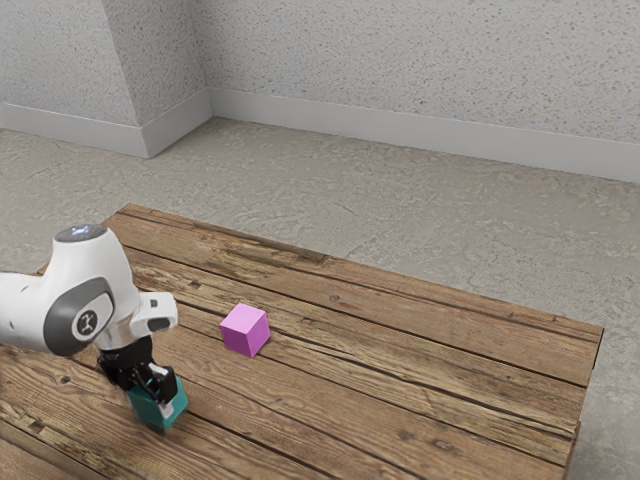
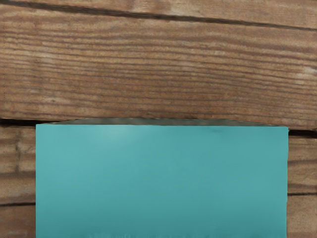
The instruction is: Pick up the blue block with one arm, and put the blue block on the pink block with one arm
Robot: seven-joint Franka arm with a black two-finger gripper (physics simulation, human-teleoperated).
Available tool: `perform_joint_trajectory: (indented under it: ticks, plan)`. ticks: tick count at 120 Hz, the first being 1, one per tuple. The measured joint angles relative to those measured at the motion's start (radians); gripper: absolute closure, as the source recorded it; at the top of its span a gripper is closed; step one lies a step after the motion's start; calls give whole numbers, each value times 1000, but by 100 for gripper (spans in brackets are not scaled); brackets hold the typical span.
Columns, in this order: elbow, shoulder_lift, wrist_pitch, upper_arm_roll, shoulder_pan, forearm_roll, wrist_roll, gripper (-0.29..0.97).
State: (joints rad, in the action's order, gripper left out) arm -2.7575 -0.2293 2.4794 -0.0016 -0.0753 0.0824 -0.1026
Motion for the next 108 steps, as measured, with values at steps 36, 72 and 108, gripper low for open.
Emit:
perform_joint_trajectory:
  ticks: [36,72,108]
  plan:
    - [358,135,-166,-2,1,-75,37,34]
    - [543,260,-262,-12,11,-4,70,32]
    - [624,347,-284,-33,7,-3,82,32]
